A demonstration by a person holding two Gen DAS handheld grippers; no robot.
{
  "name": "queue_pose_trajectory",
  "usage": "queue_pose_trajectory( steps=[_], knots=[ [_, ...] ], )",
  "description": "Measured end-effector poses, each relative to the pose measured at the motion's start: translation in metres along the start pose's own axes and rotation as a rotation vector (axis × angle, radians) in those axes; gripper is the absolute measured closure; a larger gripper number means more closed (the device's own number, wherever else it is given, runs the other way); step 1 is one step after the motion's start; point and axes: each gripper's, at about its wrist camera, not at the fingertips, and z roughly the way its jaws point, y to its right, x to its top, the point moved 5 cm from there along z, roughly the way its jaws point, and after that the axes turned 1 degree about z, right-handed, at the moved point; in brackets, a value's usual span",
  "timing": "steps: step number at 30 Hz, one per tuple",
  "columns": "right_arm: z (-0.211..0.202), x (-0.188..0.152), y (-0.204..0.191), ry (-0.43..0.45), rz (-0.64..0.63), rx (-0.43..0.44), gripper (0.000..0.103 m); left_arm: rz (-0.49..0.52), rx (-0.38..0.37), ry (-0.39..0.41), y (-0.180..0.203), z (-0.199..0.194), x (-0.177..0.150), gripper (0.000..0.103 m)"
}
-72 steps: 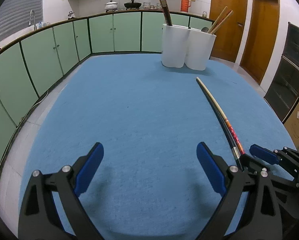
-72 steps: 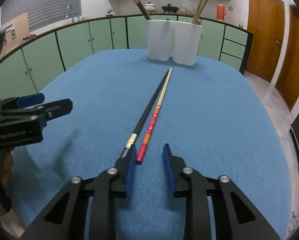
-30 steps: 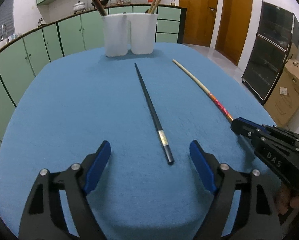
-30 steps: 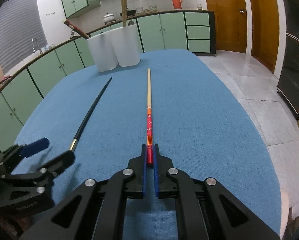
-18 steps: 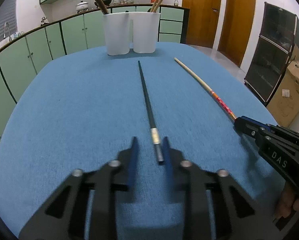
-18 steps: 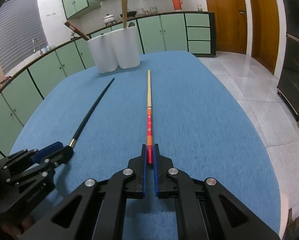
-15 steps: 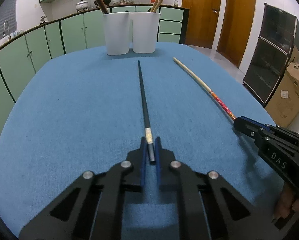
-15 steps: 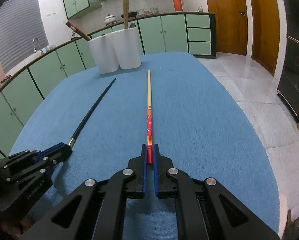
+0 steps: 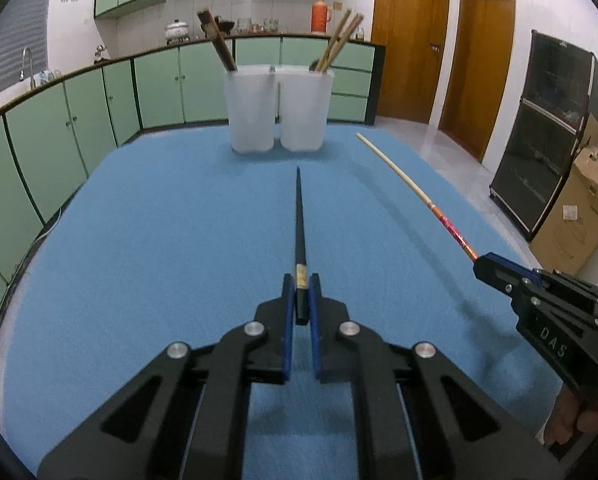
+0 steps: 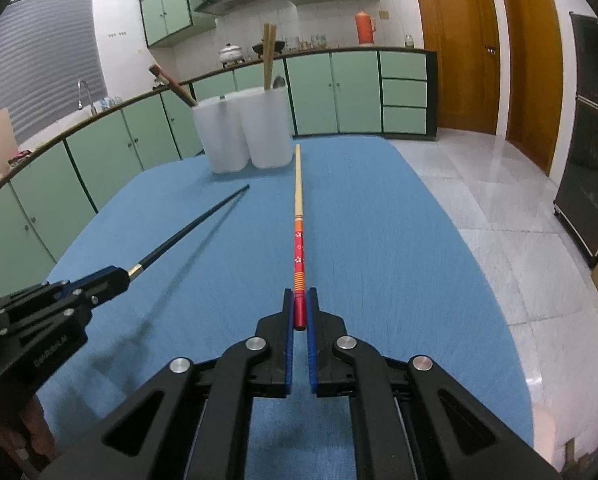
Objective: Organize utensils
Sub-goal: 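Grasp the red-patterned chopstick with the right gripper while the left grasps the black chopstick, then lift both chopsticks and carry them to the white holder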
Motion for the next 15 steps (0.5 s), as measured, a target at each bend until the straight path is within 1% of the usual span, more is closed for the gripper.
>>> queue_pose_trajectory(
  steps=[5,7,12,15],
  knots=[
    [-0.010,0.017,-0.004,0.040,-0.014,0.005,0.097,0.000,0.010,0.054,-0.004,-0.013,0.019,0.097],
    [-0.011,0.022,-0.004,0.035,-0.018,-0.002,0.097,0.000,0.016,0.078,-0.006,-0.019,0.027,0.097],
    [-0.016,0.032,-0.005,0.026,-0.008,0.017,0.097,0.003,0.031,0.129,-0.008,-0.030,0.044,0.097],
    [-0.016,0.037,-0.005,-0.005,-0.013,0.006,0.097,0.005,0.039,0.159,-0.010,-0.037,0.054,0.097]
  ],
)
